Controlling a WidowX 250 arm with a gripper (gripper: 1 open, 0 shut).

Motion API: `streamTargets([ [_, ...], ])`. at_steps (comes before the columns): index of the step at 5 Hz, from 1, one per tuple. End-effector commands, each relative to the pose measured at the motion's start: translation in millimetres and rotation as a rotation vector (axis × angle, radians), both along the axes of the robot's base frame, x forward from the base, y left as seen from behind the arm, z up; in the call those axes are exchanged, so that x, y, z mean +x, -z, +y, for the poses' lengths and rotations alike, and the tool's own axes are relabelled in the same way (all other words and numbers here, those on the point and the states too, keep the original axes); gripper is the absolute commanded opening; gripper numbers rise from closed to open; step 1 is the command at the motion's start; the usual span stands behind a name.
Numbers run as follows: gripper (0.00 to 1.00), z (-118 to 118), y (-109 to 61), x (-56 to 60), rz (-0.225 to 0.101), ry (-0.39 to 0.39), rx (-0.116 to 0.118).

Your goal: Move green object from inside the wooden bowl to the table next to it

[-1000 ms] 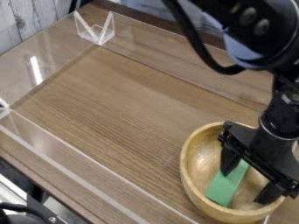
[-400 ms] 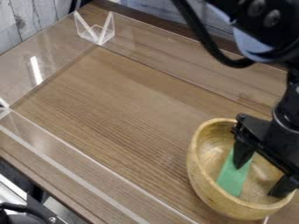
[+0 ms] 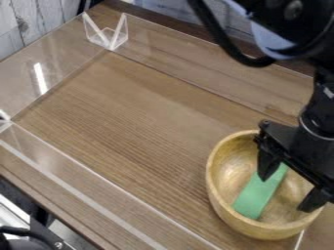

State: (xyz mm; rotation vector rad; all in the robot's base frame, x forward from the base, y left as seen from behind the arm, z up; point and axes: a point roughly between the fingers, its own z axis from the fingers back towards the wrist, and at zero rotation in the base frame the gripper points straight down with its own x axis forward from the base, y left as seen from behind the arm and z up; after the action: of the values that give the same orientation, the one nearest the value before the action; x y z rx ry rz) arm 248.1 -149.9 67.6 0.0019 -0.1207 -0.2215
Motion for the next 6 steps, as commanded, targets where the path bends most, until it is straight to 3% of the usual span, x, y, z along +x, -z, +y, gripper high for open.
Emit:
streamTargets([
  [1,1.0,-5,-10.9,1.9,-0.041,-0.024,-0.031],
  [3,1.0,-8,-0.9,-1.8,-0.019,-0.072,-0.025],
  [5,1.0,-8,12.8,11.1,-0.01,-0.05,-0.029],
  [6,0.0,-4,14.1,13.2,-0.012,-0.008,-0.031],
])
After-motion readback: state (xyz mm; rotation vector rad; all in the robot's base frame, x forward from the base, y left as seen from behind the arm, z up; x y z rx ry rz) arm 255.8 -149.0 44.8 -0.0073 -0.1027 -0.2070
